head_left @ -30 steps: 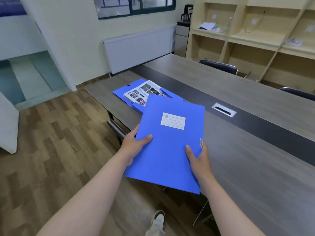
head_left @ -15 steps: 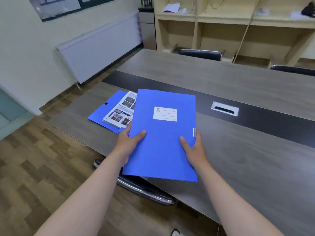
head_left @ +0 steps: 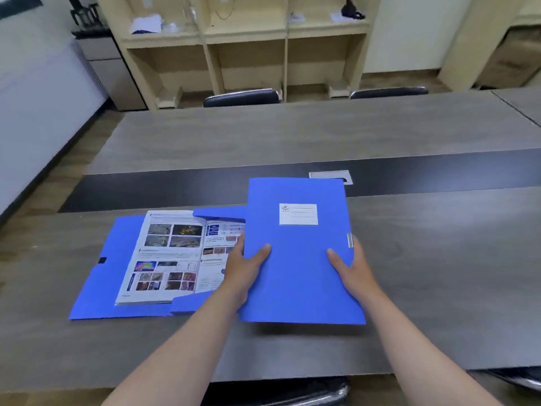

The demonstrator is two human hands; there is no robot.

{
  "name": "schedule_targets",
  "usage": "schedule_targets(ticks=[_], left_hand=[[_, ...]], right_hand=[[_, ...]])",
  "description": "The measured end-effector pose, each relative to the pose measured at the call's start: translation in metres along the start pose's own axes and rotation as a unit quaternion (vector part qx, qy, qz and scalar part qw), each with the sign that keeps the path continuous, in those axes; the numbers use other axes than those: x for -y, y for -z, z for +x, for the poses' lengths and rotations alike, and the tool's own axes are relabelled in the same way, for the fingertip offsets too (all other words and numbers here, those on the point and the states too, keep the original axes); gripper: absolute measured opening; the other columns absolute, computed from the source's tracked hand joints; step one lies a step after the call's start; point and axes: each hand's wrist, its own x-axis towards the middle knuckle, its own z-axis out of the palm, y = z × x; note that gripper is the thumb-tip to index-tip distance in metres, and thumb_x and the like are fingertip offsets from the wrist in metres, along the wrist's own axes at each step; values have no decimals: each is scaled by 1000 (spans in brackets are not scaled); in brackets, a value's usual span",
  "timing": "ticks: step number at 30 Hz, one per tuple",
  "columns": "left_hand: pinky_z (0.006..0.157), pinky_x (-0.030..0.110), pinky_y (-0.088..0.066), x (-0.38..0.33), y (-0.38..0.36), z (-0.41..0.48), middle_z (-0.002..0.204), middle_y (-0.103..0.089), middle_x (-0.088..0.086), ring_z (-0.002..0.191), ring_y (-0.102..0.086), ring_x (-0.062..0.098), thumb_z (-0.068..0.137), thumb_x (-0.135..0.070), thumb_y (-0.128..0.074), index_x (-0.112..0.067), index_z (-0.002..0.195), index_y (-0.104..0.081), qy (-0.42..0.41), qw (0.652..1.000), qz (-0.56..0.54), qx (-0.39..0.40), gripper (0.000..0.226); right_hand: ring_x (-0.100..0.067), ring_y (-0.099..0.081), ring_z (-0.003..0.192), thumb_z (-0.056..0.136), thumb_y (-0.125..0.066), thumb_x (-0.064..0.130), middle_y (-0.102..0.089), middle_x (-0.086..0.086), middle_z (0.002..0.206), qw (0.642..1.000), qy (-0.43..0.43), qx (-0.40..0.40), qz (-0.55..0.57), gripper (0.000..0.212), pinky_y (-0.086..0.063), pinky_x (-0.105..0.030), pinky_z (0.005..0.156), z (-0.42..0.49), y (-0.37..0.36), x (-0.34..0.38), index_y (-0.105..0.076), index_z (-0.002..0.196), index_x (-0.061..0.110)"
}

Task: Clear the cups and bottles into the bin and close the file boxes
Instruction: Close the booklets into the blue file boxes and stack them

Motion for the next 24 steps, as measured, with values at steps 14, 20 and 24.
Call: schedule_targets(ticks=[14,20,24], left_hand=[[102,33,-50,42,-71,16,132,-55,-19,122,-56,8,86,-35,-74,-42,149,-42,-47,990,123,43,71],[109,34,-47,54,-88,45,137,-52,-21,129,-53,10,82,-43,-80,-41,158,-29,14,987,161,3,91],[115,45,-43,73,-87,72,142,-51,-13,141,-44,21,67,-61,-80,-45,158,-25,41,979,198,-8,107]], right_hand=[[-22,-67,111,84,-70,50,-66,9,125,973,-109,-152,-135,55,-55,-50,95,12,42,-29,-49,132,31],[-26,-61,121,68,-67,68,-64,12,131,969,-73,-115,-205,75,-53,-50,97,64,50,-41,-46,131,34],[-27,-51,135,77,-76,54,-52,8,150,971,-75,-92,-210,96,-45,-49,109,82,38,-59,-26,156,31]])
